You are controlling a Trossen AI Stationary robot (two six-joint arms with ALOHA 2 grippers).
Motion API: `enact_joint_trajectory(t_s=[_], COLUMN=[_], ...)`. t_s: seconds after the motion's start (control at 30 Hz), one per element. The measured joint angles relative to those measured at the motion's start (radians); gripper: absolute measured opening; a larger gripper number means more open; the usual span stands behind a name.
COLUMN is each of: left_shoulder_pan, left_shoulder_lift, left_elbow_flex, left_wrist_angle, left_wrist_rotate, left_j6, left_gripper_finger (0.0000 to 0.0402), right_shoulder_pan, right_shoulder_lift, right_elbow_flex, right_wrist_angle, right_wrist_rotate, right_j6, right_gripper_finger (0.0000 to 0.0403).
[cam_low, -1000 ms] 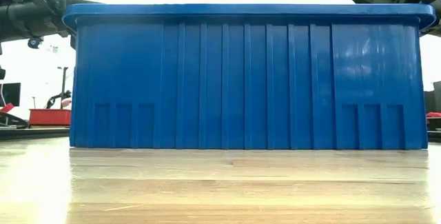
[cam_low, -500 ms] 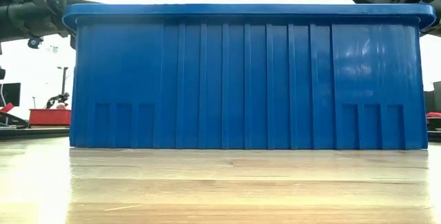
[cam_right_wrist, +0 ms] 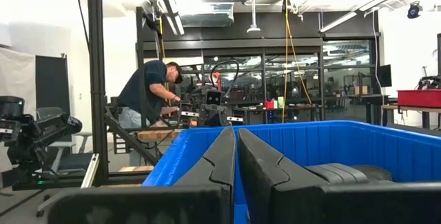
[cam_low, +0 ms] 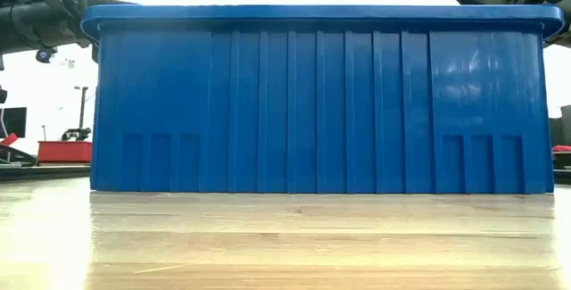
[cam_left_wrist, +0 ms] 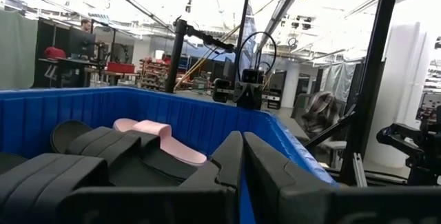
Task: Pick and place slides into bin
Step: Return to Home Position
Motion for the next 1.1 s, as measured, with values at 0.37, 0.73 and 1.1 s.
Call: enact_joint_trajectory(t_s=[0.37, 0.73, 1.1], left_shoulder_pan=[0.0, 0.0, 0.0], left_shoulder_lift=[-0.001, 0.0, 0.005], left_elbow_flex=[0.0, -0.001, -0.002], left_wrist_angle=[0.012, 0.012, 0.013], left_wrist_rotate=[0.0, 0.0, 0.0], left_j6=[0.0, 0.0, 0.0], left_gripper_finger=[0.0, 0.0, 0.0], right_shoulder_pan=[0.0, 0.0, 0.0], right_shoulder_lift=[0.0, 0.0, 0.0], right_elbow_flex=[0.0, 0.0, 0.0], right_wrist_angle=[0.002, 0.004, 0.005], right_wrist_rotate=[0.0, 0.0, 0.0], right_j6=[-0.001, 0.0, -0.001], right_gripper_finger=[0.0009, 0.0009, 0.0009])
